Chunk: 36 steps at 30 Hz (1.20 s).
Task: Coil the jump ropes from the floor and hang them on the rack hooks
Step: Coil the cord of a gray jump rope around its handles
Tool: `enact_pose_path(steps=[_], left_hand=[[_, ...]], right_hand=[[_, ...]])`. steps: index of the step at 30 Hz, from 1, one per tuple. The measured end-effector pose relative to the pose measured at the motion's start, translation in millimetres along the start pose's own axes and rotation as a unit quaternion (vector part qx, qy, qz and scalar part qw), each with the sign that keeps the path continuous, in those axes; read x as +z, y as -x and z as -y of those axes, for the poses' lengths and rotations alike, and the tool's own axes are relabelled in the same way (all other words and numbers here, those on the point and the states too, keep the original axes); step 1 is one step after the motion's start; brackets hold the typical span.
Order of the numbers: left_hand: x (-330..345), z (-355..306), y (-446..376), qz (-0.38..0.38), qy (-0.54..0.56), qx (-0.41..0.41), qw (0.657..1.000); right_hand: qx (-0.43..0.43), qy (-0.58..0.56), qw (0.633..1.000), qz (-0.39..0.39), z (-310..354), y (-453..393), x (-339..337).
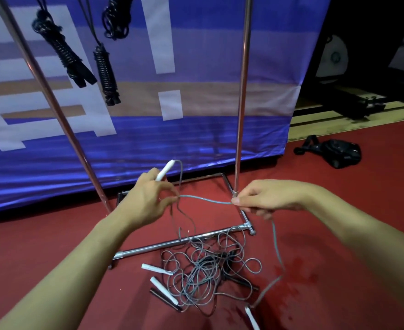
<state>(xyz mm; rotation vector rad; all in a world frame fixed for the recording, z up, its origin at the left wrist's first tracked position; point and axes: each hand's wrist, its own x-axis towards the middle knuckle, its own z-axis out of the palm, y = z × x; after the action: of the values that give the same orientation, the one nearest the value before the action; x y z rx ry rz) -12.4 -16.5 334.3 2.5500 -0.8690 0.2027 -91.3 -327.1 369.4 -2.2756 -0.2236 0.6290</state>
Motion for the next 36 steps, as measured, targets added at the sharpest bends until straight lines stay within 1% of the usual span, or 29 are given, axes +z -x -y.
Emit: enact_pose_path(steps=[2, 3, 6, 7, 9, 11, 13, 14, 15, 18, 20, 23, 25, 27, 29, 30, 33, 36], left_hand=[[0.2, -20.8, -0.9, 0.015, 0.029, 0.011, 0.999], [1.7, -32.3, -1.2, 0.021, 0.047, 0.024, 0.998], [12.8, -57.4, -1.2, 0.029, 0.070, 0.074, 0.994], [15.5, -59.5, -1.8, 0.023, 0.072, 0.082, 0.994], [12.4, -54.3, -4.8, 0.000, 0.065, 0.080, 0.995], [1.1, -38.8, -9.2, -0.043, 0.025, 0.066, 0.997], [-13.0, -15.7, -10.1, -0.085, -0.007, 0.024, 0.996], [-18.0, -2.9, -8.0, -0.091, -0.014, -0.003, 0.996], [-20.8, 7.8, -4.7, -0.081, -0.019, -0.025, 0.996], [-15.3, 18.2, 4.4, 0.012, -0.041, -0.045, 0.998], [-8.9, 6.8, 5.4, 0.034, -0.016, -0.025, 0.999], [-2.1, -25.5, 4.4, 0.048, 0.063, 0.020, 0.997], [7.0, -45.0, 3.4, 0.072, 0.087, 0.055, 0.992], [16.6, -54.5, 0.9, 0.056, 0.097, 0.080, 0.991], [18.6, -54.2, -2.0, 0.039, 0.101, 0.066, 0.992], [18.1, -52.4, -2.4, 0.044, 0.103, 0.053, 0.992], [18.3, -49.6, 0.2, 0.066, 0.114, 0.046, 0.990], [23.5, -55.9, 0.4, 0.051, 0.104, 0.065, 0.991]], right_hand=[[-0.052, 0.091, 0.993, -0.056, 9.7, -3.5, 2.9], [-0.084, 0.105, 0.988, -0.078, 14.8, -7.0, 4.2], [-0.123, 0.071, 0.983, -0.118, 27.8, -12.1, 8.4], [-0.124, 0.064, 0.983, -0.118, 29.9, -11.9, 9.2], [-0.096, 0.057, 0.991, -0.078, 29.8, -10.2, 10.2], [-0.026, 0.065, 0.998, -0.002, 23.0, -7.4, 10.3], [0.024, 0.076, 0.995, 0.057, 8.1, -6.8, 9.2], [0.024, 0.084, 0.994, 0.064, 0.3, -5.7, 8.0], [0.018, 0.083, 0.995, 0.058, -6.0, -4.8, 6.9], [-0.007, 0.046, 0.999, 0.001, -6.2, -1.6, 3.3], [-0.026, 0.039, 0.999, -0.026, 4.5, -3.1, 3.4], [-0.075, 0.120, 0.988, -0.054, 26.1, -9.9, 11.4], [-0.098, 0.150, 0.980, -0.082, 34.2, -15.6, 18.1], [-0.103, 0.154, 0.976, -0.114, 36.9, -19.9, 20.4], [-0.106, 0.161, 0.972, -0.132, 35.3, -19.9, 18.9], [-0.109, 0.161, 0.971, -0.136, 33.5, -18.4, 17.0], [-0.114, 0.120, 0.978, -0.128, 27.6, -14.5, 14.0], [-0.122, 0.087, 0.983, -0.103, 29.0, -16.2, 19.2]])
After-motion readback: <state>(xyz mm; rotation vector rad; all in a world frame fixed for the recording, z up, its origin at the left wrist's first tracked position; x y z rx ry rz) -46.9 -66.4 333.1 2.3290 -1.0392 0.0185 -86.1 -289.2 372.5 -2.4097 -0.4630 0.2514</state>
